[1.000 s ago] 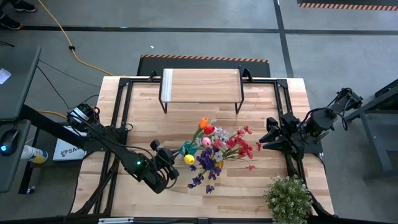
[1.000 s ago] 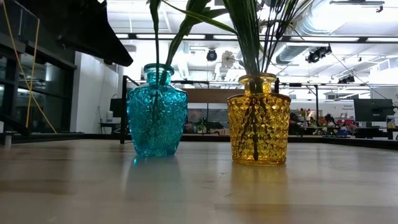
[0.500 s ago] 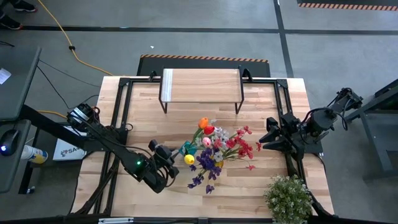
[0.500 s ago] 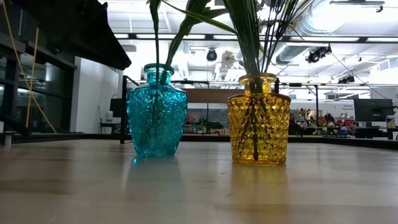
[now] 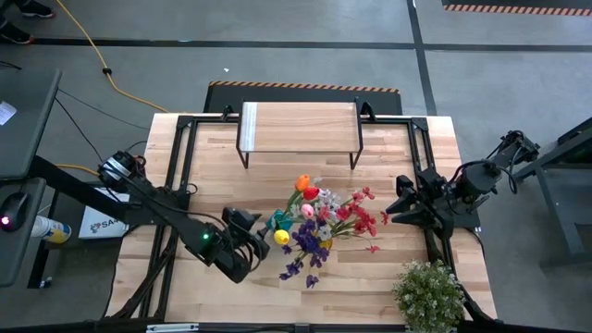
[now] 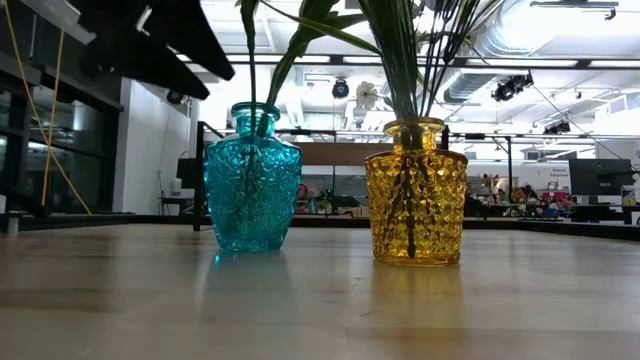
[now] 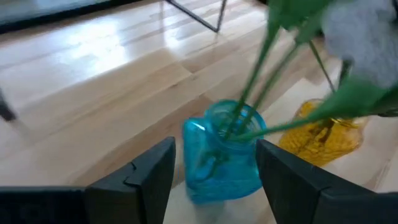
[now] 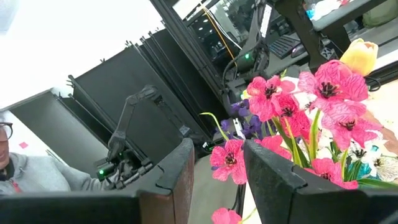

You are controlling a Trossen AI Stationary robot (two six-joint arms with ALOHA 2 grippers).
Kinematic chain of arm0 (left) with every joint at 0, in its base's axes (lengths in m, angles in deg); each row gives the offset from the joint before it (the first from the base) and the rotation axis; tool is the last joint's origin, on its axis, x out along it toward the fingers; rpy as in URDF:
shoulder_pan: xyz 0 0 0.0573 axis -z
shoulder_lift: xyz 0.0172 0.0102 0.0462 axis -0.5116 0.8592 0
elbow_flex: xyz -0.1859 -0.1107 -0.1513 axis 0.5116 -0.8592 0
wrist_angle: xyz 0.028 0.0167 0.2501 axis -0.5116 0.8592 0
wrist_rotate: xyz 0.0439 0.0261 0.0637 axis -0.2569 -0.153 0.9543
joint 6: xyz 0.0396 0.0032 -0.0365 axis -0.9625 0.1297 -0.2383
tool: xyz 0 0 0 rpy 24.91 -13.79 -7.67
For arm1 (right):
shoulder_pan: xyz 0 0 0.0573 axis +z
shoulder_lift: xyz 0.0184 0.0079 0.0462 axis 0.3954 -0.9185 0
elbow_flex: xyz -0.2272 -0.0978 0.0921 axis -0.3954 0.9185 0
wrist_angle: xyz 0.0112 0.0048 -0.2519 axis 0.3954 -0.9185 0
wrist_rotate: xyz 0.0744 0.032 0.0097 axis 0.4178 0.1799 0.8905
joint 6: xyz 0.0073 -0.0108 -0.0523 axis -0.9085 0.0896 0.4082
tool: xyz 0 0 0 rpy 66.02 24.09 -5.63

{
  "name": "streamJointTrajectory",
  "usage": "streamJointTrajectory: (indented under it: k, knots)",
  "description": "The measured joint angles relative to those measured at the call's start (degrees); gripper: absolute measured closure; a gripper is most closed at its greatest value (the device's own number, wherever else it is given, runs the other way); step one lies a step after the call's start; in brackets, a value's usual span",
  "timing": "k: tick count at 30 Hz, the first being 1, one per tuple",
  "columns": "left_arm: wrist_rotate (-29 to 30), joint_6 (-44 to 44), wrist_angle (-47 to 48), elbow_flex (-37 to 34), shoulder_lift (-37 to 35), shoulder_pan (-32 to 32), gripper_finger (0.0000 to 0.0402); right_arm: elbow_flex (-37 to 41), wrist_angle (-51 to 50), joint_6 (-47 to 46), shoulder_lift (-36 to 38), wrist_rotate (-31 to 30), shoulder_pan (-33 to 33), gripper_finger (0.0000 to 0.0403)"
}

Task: Pick and place flowers into a vace then onto a shelf
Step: Put the blue flower vase on the shelf

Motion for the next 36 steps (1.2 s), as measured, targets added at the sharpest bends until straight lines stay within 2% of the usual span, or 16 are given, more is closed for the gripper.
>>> streamJointTrajectory:
  k: [6,14,30,36]
  knots:
    - [-2.06,-0.02,1.73,1.36,-2.16,-1.85,0.016,0.0,-0.06,0.17,0.02,0.29,0.0,0.0272]
    - [-14.82,-0.06,1.44,1.37,-2.61,-7.16,0.0175,0.0,-0.13,0.19,0.02,0.47,0.0,0.0272]
    - [-17.83,-0.19,0.25,1.37,-2.63,-11.19,0.0179,0.0,-0.07,1.29,0.02,0.24,0.0,0.0272]
    - [-22.42,-1.83,-1.23,1.37,-2.63,-13.2,0.0179,0.0,-0.07,1.29,0.02,0.18,0.0,0.0272]
